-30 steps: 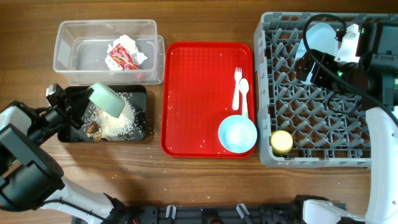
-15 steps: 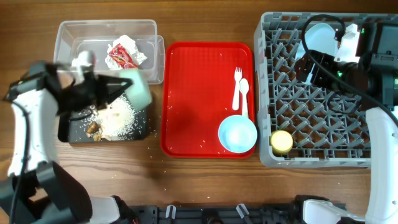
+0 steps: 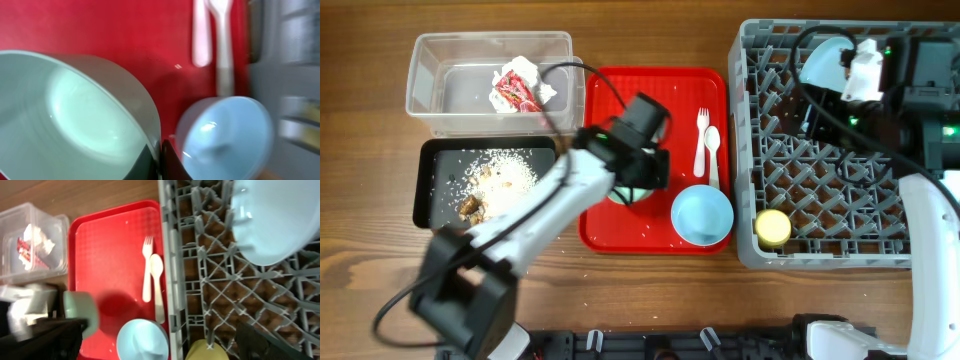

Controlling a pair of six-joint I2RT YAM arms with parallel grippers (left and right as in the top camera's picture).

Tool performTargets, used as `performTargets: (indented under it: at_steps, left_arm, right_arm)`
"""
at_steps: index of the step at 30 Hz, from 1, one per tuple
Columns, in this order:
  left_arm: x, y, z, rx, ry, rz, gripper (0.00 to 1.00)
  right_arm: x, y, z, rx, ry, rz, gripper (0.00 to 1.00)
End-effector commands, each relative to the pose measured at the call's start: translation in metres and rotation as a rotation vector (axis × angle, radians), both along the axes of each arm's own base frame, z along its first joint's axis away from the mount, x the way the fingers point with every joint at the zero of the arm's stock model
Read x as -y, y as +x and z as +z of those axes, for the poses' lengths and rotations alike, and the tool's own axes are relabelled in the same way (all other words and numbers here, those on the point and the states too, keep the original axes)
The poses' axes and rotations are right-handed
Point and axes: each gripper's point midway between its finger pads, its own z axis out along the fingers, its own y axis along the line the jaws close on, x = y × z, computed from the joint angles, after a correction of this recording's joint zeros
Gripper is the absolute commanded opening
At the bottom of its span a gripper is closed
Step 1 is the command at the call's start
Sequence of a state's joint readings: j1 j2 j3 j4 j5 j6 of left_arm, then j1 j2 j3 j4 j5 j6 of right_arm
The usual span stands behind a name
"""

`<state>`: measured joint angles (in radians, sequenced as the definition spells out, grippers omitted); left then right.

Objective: Sort waste into correct bins and load items into the dishwasher rack
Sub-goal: 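Set the green bowl on the red tray with left gripper, then grasp the green bowl with right gripper and place it in the rack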

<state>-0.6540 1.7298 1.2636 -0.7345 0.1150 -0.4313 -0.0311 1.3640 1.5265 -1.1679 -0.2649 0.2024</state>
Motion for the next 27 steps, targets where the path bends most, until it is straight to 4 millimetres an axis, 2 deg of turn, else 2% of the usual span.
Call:
performTargets:
  at_steps: [1, 5, 6, 7, 9, 10, 12, 14, 15, 17, 18, 19, 20, 21, 23, 27]
  left_arm:
    - [-0.002, 0.005, -0.031, 0.012, 0.12, 0.053, 0.1]
    - [-0.003, 0.009, -0.031, 0.017, 0.117, 0.061, 0.37]
    - [-0.008, 0.016, -0.024, 0.028, 0.103, 0.093, 0.5]
    - [-0.016, 0.023, -0.015, 0.036, 0.088, 0.135, 0.59]
    - [-0.037, 0.038, 0.012, 0.053, 0.054, 0.223, 0.62]
    - [-0.055, 0.047, 0.036, 0.07, 0.019, 0.274, 0.66]
    - [-0.084, 0.057, 0.068, 0.101, -0.034, 0.352, 0.67]
    - [-0.126, 0.062, 0.106, 0.144, -0.117, 0.462, 0.68]
    - [-0.143, 0.062, 0.116, 0.154, -0.138, 0.519, 0.7]
    - [-0.192, 0.06, 0.139, 0.197, -0.165, 0.646, 0.71]
    - [-0.207, 0.059, 0.143, 0.209, -0.165, 0.685, 0.72]
    - [-0.224, 0.057, 0.146, 0.218, -0.162, 0.73, 0.77]
    - [-0.237, 0.056, 0.147, 0.217, -0.157, 0.768, 0.85]
    - [-0.247, 0.053, 0.146, 0.209, -0.15, 0.798, 0.98]
    - [-0.262, 0.048, 0.141, 0.183, -0.135, 0.842, 1.0]
    - [-0.267, 0.046, 0.14, 0.175, -0.13, 0.857, 1.0]
  right_arm:
    - [-0.019, -0.001, 0.004, 0.014, 0.011, 0.071, 1.0]
    - [-0.033, 0.003, -0.002, -0.02, 0.054, 0.041, 1.0]
    - [-0.038, 0.006, -0.006, -0.037, 0.071, 0.03, 0.99]
    - [-0.045, 0.01, -0.011, -0.051, 0.079, 0.034, 0.98]
    - [-0.061, 0.017, -0.02, -0.072, 0.086, 0.062, 0.96]
    - [-0.076, 0.021, -0.029, -0.095, 0.094, 0.078, 0.95]
    - [-0.096, 0.026, -0.044, -0.13, 0.1, 0.106, 0.93]
    - [-0.124, 0.029, -0.066, -0.182, 0.096, 0.156, 0.9]
    - [-0.135, 0.029, -0.076, -0.202, 0.09, 0.179, 0.89]
    - [-0.164, 0.027, -0.102, -0.249, 0.069, 0.248, 0.84]
    - [-0.174, 0.026, -0.112, -0.262, 0.055, 0.284, 0.8]
    - [-0.186, 0.023, -0.127, -0.278, 0.03, 0.333, 0.71]
    - [-0.194, 0.021, -0.141, -0.292, -0.003, 0.369, 0.64]
    - [-0.2, 0.018, -0.156, -0.31, -0.044, 0.399, 0.6]
    - [-0.207, 0.012, -0.183, -0.352, -0.118, 0.439, 0.49]
    - [-0.209, 0.008, -0.219, -0.399, -0.202, 0.469, 0.49]
